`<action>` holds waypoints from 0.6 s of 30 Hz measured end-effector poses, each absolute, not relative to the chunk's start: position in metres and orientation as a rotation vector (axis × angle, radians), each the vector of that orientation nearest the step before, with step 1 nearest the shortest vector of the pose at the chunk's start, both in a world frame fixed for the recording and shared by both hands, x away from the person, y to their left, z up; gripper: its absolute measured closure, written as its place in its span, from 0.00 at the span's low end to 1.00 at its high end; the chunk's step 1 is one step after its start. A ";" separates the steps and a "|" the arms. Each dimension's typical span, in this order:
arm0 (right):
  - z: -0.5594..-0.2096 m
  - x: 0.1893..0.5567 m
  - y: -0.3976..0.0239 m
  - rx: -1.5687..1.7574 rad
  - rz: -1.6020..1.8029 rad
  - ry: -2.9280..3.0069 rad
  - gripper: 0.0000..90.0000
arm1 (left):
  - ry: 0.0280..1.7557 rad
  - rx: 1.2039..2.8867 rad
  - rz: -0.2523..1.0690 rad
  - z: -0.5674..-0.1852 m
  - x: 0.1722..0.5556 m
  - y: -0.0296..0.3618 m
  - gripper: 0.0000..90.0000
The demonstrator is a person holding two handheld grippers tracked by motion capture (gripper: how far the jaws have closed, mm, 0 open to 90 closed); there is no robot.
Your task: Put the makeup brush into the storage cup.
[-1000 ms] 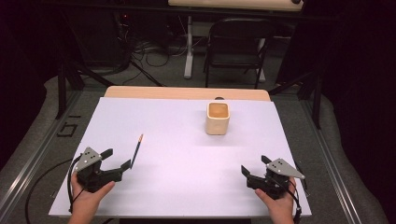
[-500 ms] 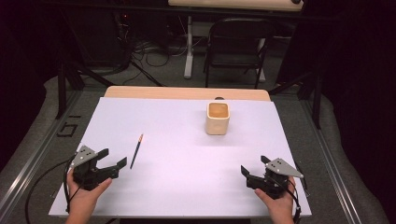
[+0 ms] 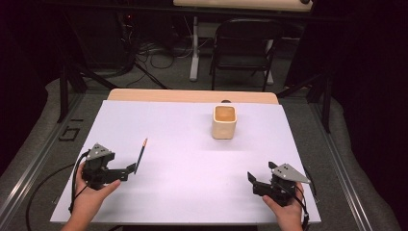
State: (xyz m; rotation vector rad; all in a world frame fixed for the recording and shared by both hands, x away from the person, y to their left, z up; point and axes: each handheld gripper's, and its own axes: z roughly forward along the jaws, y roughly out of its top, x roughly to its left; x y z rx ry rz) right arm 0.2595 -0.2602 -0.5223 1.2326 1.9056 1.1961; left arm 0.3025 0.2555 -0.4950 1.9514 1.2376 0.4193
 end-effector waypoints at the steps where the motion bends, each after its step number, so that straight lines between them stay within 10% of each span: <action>1: -0.522 0.259 -0.260 1.233 1.196 1.906 0.16 | 1.238 1.951 0.419 -0.495 0.302 0.255 0.09; 18: -0.523 0.259 -0.258 1.231 1.193 1.915 0.16 | 1.332 1.977 0.304 -0.482 0.322 0.268 0.00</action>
